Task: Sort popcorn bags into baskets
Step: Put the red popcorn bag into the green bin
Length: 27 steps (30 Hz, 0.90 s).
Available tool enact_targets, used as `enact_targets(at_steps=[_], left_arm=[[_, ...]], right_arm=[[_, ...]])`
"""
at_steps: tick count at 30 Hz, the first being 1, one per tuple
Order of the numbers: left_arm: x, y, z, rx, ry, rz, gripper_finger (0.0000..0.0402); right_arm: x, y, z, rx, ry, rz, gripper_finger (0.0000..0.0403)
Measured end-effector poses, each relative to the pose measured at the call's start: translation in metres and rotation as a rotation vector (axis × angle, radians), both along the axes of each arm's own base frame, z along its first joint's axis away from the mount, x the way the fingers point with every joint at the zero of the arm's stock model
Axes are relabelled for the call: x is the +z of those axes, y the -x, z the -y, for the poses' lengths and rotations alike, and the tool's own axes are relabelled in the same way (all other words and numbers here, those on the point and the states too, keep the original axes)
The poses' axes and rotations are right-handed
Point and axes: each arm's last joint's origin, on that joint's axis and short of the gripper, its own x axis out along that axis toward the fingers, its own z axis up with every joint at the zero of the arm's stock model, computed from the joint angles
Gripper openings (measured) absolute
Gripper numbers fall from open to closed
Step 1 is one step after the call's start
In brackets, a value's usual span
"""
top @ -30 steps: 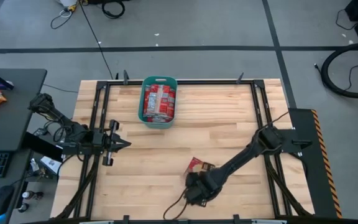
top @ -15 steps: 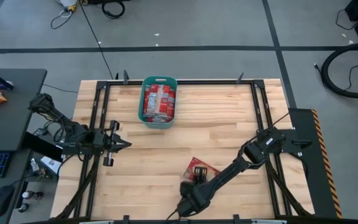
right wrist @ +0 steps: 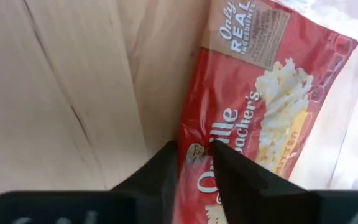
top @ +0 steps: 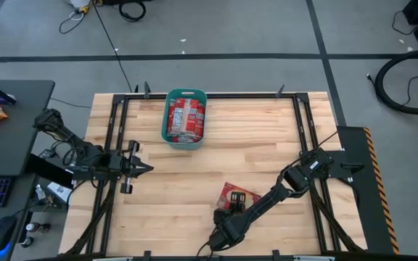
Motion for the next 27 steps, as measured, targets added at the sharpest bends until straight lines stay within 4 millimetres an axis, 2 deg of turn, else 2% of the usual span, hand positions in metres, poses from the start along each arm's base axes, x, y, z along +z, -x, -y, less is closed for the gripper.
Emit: enact_targets(at_steps=[6,8,15,22,27], left_arm=[[0.000,0.000,0.000,0.000,0.000,0.000,0.0013],[0.000,0.000,0.000,0.000,0.001,0.001,0.0013],[0.000,0.000,0.000,0.000,0.000,0.002,0.0013],[0.001,0.000,0.000,0.000,0.007,0.009,0.0013],[0.001,0.000,0.000,0.000,0.007,0.009,0.0013]], right_arm=[[0.000,0.000,-0.001,0.034,-0.021,-0.015,0.0023],[0.000,0.000,-0.001,0.044,-0.029,-0.023,0.0008],[0.016,0.002,0.003,0.054,0.044,-0.055,0.0006],[0.037,-0.011,0.012,0.063,0.045,0.044,0.0004],[0.064,-0.019,0.019,0.066,0.107,0.178,0.0004]])
